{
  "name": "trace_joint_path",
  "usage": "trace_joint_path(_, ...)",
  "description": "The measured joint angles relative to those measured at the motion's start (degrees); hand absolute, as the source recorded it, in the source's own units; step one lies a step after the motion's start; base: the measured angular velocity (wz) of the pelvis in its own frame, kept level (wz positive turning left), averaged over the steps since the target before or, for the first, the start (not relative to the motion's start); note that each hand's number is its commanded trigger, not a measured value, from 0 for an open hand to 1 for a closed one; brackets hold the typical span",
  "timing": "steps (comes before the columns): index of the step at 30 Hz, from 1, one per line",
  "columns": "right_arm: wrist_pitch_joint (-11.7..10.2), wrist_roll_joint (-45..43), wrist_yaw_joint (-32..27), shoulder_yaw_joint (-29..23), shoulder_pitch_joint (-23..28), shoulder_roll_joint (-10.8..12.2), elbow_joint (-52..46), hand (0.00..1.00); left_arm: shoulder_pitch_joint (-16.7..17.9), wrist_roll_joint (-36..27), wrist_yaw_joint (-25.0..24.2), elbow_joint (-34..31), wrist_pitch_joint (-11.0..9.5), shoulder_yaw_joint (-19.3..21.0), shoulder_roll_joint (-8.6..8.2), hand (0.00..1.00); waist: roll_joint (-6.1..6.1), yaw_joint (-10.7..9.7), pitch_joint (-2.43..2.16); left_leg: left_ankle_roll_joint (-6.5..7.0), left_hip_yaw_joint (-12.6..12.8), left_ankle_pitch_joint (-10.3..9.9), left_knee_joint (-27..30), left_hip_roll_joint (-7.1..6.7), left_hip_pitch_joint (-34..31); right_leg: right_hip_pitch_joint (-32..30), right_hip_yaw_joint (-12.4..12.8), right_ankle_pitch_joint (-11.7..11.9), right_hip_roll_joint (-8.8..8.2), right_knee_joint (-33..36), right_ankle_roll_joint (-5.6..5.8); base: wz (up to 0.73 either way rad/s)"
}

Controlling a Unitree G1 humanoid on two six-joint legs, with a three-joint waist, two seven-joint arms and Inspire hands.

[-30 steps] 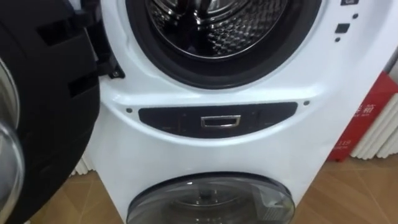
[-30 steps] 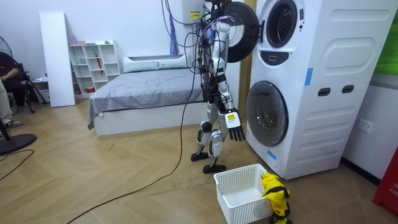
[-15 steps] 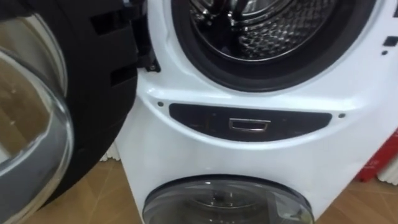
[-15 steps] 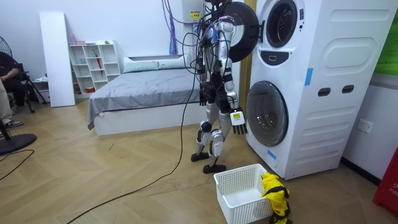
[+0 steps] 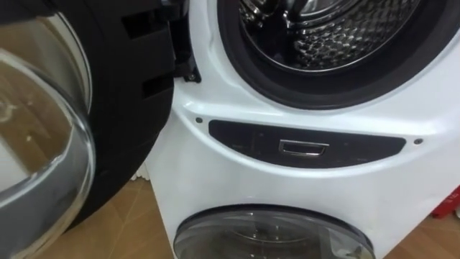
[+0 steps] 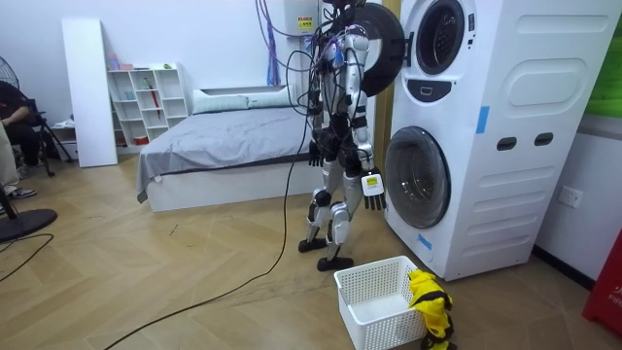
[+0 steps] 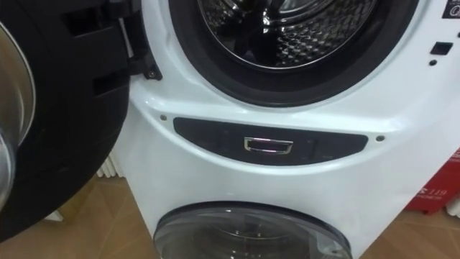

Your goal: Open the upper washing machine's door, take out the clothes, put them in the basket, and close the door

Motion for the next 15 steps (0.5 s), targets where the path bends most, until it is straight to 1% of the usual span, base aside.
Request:
trace_joint_path(3,0.0,-0.66,-0.08,0.22,-0.17,-0.08,-0.13,0.0,-0.18,-0.24,0.05,0.07,0.07,-0.06,0.0,0.0,-0.08,0.45,0.04,0.0,0.65,0.0,-0.12,0.09,0.48,0.02,1.12,0.0,0.17,0.1,-0.01,-0.17)
trace_joint_path(5,0.01,-1.02,0.01,0.47,-0.15,-0.2,-0.38,0.0,-0.26,-0.23,0.05,0.04,0.1,-0.17,0.01,0.0,-0.16,0.39,0.09,0.0,1.22,0.0,-0.16,0.11,0.75,0.09,1.61,0.0,0.19,0.14,-0.01,-0.16)
trace_joint_path(6,0.02,-1.3,0.03,0.64,-0.12,-0.23,-0.68,0.0,-0.42,-0.24,0.03,-0.02,0.14,-0.26,0.04,0.0,-0.34,0.26,0.19,0.0,1.35,0.0,-0.17,0.09,0.81,0.08,1.89,0.0,0.18,0.17,-0.01,-0.09)
trace_joint_path(8,0.03,-1.27,0.11,1.58,-0.05,-0.43,-1.17,0.0,-0.67,-0.6,0.03,-0.02,0.17,-0.27,0.07,0.0,-0.42,0.17,0.19,0.0,1.32,0.0,-0.21,0.06,0.95,0.12,2.17,0.01,0.18,0.2,0.0,-0.09)
trace_joint_path(13,0.05,-1.74,0.24,2.03,-0.24,-0.38,-1.52,0.0,-1.8,-1.55,0.58,-0.49,0.08,-0.17,0.1,0.0,-0.62,-0.39,0.07,0.0,1.5,-0.01,-0.35,0.08,0.98,0.38,2.21,0.02,0.18,0.33,0.0,-0.01)
trace_joint_path(14,0.05,-1.77,0.24,2.06,-0.24,-0.39,-1.54,0.0,-1.82,-2.3,0.75,-0.84,0.04,-0.17,0.1,0.0,-0.68,-0.34,0.11,0.0,1.53,-0.01,-0.35,0.08,1.01,0.37,2.23,0.02,0.2,0.37,0.0,0.0)
trace_joint_path(15,0.05,-1.75,0.12,2.09,-0.15,-0.39,-1.66,0.0,-1.86,-4.7,1.55,-1.65,-0.01,-0.15,0.1,0.0,-0.72,-0.34,0.15,0.0,1.52,-0.01,-0.35,0.09,1.03,0.33,2.23,0.02,0.21,0.42,0.0,0.0)
